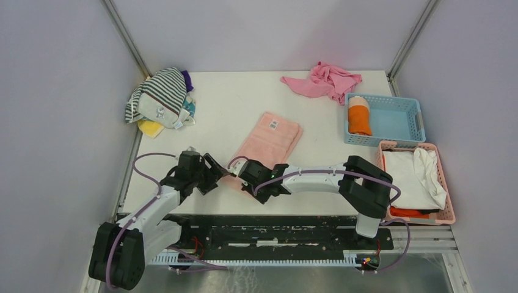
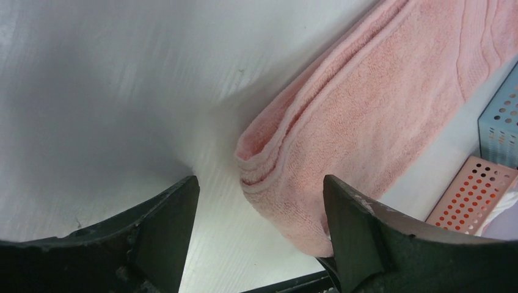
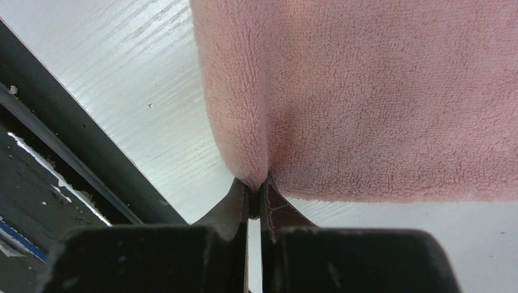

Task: Roll the towels
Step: Roll the towel at the center of the board.

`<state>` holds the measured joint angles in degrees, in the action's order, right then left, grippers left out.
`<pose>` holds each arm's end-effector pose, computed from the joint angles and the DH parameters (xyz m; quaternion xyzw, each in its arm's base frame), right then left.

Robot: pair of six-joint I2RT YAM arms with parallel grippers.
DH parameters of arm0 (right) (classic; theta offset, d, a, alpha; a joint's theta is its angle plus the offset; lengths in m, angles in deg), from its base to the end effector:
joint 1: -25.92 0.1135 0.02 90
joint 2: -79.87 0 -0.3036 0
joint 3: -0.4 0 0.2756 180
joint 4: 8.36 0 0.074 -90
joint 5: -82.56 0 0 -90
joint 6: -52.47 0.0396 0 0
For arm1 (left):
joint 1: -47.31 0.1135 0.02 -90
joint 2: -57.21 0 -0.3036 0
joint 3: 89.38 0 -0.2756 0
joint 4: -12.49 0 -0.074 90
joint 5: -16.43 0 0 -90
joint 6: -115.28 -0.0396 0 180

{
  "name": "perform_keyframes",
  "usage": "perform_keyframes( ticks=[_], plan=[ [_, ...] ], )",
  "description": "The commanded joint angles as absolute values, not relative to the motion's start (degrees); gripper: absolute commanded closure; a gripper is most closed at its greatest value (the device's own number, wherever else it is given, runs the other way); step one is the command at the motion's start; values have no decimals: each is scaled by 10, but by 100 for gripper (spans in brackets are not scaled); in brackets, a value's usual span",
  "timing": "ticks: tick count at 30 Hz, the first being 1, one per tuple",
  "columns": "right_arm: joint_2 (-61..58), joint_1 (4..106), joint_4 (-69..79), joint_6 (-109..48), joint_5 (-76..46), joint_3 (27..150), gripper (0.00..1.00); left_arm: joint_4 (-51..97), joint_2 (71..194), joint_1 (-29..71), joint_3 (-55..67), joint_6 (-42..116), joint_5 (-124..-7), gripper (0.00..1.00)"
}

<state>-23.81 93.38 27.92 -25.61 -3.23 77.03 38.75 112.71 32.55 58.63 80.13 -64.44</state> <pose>0.1515 0.3574 0.1817 -0.4456 0.8643 0.1197 0.2002 0.1665 -0.0504 0.1674 -0.2951 0.8887 -0.2570 0.2388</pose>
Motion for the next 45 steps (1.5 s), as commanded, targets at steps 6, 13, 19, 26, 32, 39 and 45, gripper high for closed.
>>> perform_keyframes(
  ticks=[6,13,19,26,32,39,45],
  plan=[
    [-208,921,197,-213,-96,726,99,363,1185,299,579,844,-703,35],
    [-197,916,175,-215,-121,707,100,335,1226,298,574,838,-721,58],
    [-173,896,147,-196,-182,687,99,352,1224,299,562,816,-746,89],
    [-166,852,91,-138,-311,667,99,426,1152,304,525,780,-780,45],
    [-200,785,-4,-43,-436,644,99,455,1087,368,541,748,-703,20],
    [-281,733,-125,76,-532,618,99,422,1048,414,599,751,-595,16],
    [-354,693,-283,191,-586,582,99,372,1035,416,632,763,-558,16]
  ],
)
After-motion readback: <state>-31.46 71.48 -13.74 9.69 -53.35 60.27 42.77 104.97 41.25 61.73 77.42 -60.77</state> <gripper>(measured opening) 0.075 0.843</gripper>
